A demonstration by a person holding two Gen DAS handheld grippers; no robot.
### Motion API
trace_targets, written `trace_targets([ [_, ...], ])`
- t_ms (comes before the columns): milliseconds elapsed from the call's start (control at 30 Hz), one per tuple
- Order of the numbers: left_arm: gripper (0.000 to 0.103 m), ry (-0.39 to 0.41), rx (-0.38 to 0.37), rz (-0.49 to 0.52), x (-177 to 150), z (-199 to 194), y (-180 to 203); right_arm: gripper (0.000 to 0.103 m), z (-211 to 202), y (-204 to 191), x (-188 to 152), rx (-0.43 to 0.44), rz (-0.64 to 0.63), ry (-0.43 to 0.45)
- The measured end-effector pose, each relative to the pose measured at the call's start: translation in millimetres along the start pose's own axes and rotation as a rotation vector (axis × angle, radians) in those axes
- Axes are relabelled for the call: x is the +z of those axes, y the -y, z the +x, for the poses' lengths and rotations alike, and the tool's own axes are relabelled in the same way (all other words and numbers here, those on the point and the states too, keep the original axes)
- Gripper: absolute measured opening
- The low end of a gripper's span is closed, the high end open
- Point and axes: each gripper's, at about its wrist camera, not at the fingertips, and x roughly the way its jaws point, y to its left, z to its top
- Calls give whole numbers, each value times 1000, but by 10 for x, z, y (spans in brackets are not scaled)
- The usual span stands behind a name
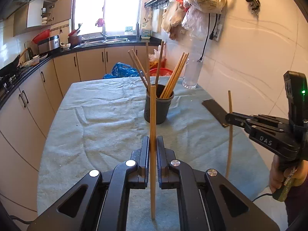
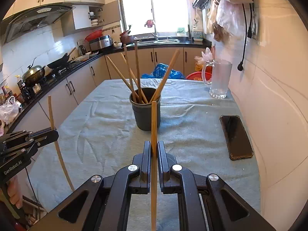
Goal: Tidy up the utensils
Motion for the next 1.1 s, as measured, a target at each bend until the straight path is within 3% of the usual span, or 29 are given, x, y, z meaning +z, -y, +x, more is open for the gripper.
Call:
trace_targets([
  [333,6,51,-11,6,33,-214,42,7,-115,-25,23,5,-1,31],
  [1100,6,62,22,49,130,-237,84,7,-180,-52,124,15,14,72],
])
